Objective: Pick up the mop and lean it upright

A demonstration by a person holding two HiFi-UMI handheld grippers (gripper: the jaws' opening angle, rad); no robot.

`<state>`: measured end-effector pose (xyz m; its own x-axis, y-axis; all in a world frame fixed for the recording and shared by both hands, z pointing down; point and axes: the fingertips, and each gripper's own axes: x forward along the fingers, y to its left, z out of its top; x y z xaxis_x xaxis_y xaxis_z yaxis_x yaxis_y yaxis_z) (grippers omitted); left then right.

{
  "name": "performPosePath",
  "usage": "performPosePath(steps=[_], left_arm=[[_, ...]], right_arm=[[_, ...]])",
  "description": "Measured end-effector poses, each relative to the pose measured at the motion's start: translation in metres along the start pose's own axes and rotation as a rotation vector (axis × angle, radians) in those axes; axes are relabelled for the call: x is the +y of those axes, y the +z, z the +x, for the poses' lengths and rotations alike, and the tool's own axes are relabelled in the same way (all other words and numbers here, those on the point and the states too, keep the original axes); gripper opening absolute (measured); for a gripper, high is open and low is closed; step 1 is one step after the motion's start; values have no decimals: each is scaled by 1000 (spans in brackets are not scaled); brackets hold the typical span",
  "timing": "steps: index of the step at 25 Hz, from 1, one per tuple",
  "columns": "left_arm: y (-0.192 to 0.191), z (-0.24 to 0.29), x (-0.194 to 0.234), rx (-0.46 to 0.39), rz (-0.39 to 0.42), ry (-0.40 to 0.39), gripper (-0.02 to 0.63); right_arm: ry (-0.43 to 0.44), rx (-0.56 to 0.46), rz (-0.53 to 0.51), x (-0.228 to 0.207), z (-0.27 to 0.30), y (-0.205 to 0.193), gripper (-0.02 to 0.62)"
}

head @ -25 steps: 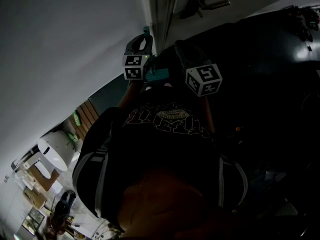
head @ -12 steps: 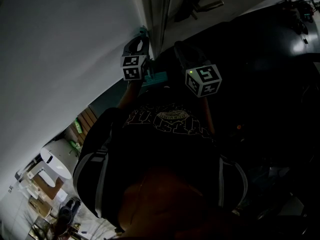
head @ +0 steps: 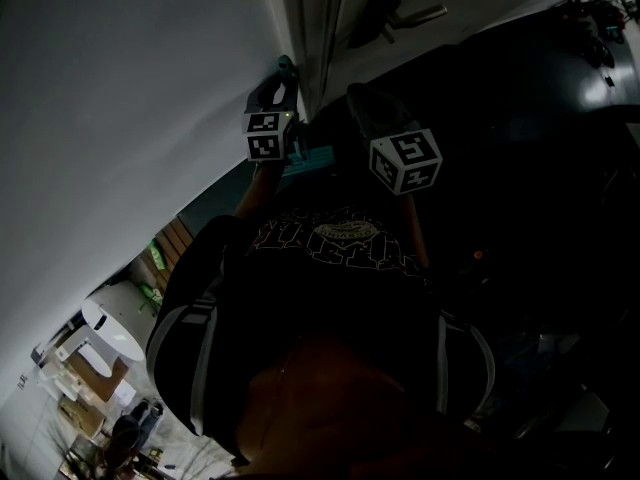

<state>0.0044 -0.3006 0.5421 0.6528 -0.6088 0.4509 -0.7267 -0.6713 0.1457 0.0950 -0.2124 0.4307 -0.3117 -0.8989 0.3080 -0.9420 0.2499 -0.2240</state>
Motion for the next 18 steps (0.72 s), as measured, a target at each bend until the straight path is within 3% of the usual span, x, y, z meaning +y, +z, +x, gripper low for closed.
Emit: performPosePath(steps=[5,18], left_arm=[[-1,-8,-2,9,82,16,149],[16,-33,-13,-59,36,-4,120]], right_arm=[[13,5,-5,3,6,1,20],[66,14,-15,16,15,-2,20]])
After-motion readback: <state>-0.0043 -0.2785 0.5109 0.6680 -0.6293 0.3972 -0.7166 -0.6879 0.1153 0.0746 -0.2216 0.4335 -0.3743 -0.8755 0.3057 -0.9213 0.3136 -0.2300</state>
